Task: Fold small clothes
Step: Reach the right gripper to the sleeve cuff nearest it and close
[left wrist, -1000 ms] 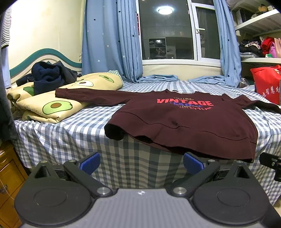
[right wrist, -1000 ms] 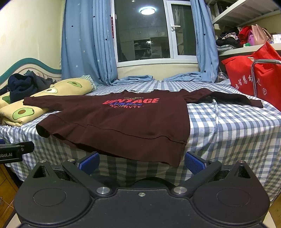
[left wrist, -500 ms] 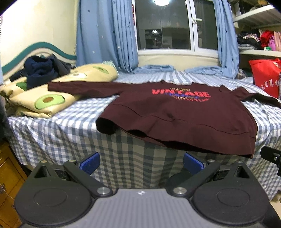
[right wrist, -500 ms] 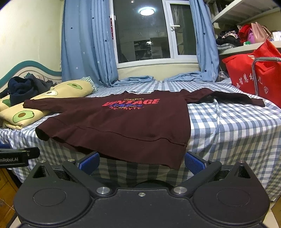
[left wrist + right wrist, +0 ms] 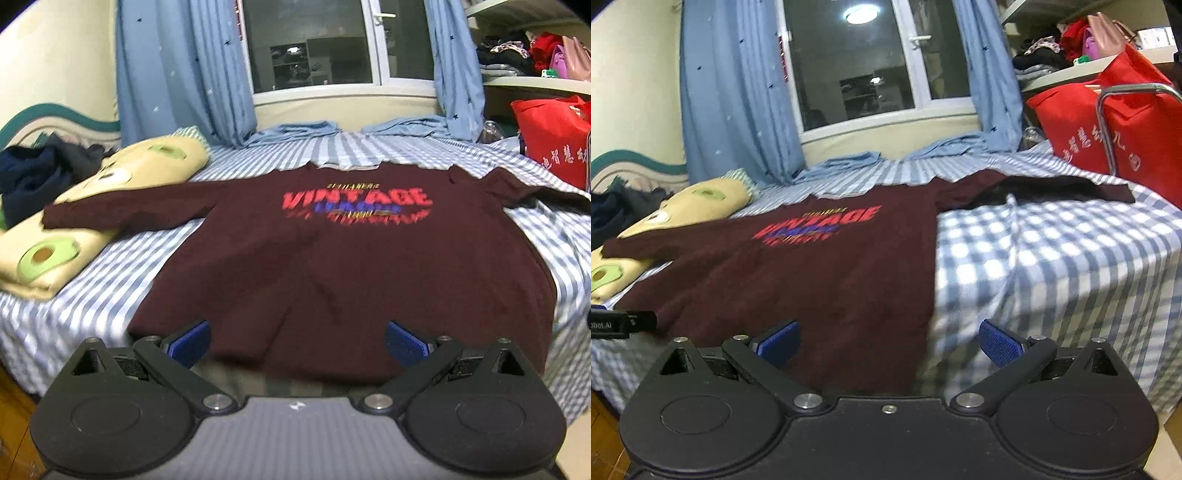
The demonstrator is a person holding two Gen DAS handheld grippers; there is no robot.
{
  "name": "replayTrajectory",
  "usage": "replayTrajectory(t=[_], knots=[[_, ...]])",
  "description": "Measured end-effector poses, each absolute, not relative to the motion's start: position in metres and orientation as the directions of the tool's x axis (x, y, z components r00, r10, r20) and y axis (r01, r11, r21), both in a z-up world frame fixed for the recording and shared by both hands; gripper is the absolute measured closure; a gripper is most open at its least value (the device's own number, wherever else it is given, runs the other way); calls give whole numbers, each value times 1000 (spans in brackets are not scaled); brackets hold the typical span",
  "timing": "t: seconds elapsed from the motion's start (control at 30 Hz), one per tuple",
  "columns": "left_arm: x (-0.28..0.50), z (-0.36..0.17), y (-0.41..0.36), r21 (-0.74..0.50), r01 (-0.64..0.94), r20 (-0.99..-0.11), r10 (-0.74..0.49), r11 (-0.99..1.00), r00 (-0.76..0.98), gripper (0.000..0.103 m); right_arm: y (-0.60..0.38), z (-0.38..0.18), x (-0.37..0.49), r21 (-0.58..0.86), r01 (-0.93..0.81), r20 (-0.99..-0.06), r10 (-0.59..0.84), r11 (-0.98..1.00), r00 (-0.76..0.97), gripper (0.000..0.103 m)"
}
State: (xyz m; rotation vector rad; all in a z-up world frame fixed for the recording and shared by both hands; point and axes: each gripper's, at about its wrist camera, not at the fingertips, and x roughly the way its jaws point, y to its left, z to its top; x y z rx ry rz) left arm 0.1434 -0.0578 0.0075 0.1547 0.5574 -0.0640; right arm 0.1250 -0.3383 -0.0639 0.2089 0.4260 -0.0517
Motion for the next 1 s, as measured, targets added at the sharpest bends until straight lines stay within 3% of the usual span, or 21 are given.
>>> replayTrajectory(t=[0.27, 0.4, 0.53, 0.63, 0.83, 1.0], knots=[[233, 7, -107, 119, 101, -505, -27, 988, 863, 1, -432, -67, 181, 282, 172, -404, -46, 944, 914, 0], [276, -1, -132, 114, 104, -508, -33, 988, 861, 1, -500, -72, 230, 388, 265, -463, -61, 883, 884, 0], [309, -13, -151, 92, 105, -519, -42, 990, 854, 1, -565, -72, 268, 507, 341, -448, -96, 791, 889, 0], [325, -25, -162, 78, 123, -537, -62, 989, 842, 1, -613, -70, 295, 589, 414, -442, -152, 694, 884, 0], [328, -44, -170, 96, 147, -534, -74, 985, 843, 1, -675, -83, 332, 767, 448, -437, -137, 460, 889, 0], [330, -50, -171, 91, 149, -547, -75, 985, 834, 1, -686, -85, 359, 761, 461, -428, -180, 457, 885, 0]])
